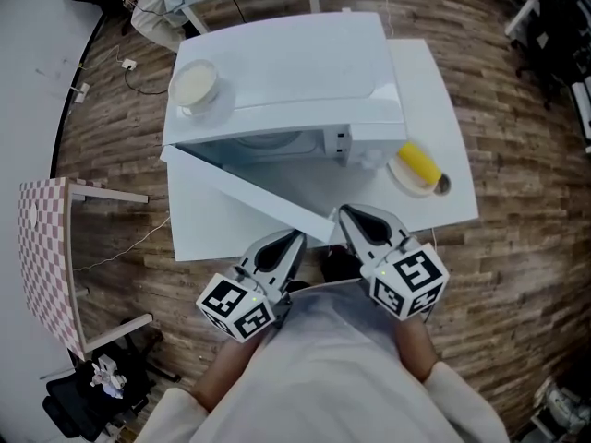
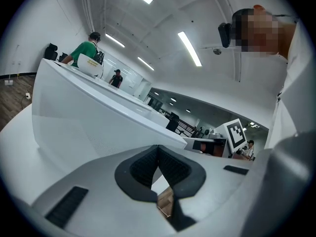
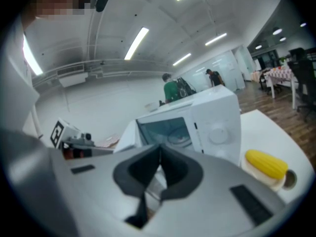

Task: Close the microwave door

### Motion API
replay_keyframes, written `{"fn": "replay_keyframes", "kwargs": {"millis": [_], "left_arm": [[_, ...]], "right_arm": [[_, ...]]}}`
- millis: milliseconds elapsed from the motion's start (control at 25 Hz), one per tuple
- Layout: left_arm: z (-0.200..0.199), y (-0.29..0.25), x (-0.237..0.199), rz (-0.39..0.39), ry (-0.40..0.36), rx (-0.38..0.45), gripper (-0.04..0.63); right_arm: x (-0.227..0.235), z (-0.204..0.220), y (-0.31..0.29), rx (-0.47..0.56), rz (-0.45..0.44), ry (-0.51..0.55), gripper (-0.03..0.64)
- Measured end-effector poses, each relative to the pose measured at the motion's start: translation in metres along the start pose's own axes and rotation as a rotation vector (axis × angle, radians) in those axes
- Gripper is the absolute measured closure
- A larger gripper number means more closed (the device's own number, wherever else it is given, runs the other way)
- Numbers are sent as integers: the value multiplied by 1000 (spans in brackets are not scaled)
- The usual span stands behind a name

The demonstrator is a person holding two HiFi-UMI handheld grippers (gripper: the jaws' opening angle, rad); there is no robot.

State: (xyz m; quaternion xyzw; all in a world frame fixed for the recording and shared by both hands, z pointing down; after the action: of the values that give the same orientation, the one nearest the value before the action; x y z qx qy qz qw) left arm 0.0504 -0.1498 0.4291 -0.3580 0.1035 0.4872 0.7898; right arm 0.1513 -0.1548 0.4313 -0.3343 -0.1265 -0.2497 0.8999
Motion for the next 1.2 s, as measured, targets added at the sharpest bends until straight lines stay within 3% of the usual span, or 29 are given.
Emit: {"fn": "replay_keyframes", "kwargs": {"millis": [520,1200], "left_arm": [[-10,-13,5,-35,-22,26,577],[-27,-36,-1,16,43,59,577]], "right_arm": [[12,-8,0,14,-44,21,594],[37,-15,7,16,-22,1,594]]}}
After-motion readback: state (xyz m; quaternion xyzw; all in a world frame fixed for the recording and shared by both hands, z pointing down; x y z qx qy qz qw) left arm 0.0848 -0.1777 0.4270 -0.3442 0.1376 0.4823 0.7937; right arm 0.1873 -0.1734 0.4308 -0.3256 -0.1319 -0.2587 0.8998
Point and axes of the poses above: the fingertips, and each gripper's own axes: y backward along the fingers, x to its right, z out of its underside, the point moved 2 cm from there along y, backward along the fingers, and after that the axes turned 15 degrees about -x, right-handed, at the moved point
